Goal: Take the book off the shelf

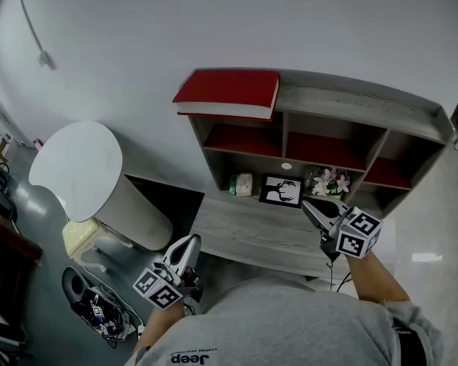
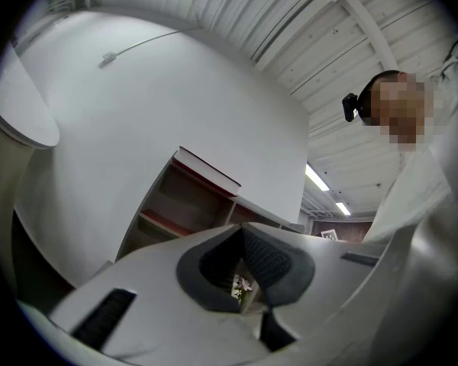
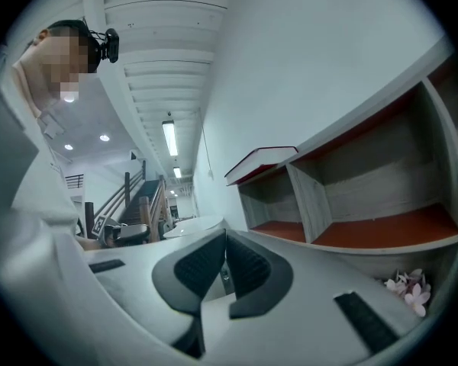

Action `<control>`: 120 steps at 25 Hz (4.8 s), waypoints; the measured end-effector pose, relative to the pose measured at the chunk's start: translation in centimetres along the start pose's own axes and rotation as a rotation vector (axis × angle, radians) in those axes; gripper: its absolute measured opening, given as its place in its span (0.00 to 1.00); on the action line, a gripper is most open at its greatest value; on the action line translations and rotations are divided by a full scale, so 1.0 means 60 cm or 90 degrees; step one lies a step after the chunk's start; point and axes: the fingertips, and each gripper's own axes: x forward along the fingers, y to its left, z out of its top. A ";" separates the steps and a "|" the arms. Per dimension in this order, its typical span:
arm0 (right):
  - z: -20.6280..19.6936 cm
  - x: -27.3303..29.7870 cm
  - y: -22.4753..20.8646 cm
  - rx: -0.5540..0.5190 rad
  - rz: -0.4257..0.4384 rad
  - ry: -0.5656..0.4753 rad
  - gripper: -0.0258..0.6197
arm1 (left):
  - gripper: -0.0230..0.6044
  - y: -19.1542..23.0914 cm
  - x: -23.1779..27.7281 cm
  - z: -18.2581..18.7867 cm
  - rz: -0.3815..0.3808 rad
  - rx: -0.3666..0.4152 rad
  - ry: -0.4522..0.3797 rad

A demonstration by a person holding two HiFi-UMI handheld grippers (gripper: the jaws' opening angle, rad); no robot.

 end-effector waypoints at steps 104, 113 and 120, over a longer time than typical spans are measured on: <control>0.342 0.272 0.135 0.178 -0.038 -0.433 0.45 | 0.06 0.310 0.201 0.264 -0.406 -0.001 0.049; 0.279 0.066 0.144 0.175 -0.101 -0.502 0.45 | 0.06 0.112 0.240 0.136 -0.541 0.008 0.120; 0.220 0.032 0.104 0.193 -0.205 -0.543 0.45 | 0.06 0.095 0.285 0.077 -0.648 0.005 0.176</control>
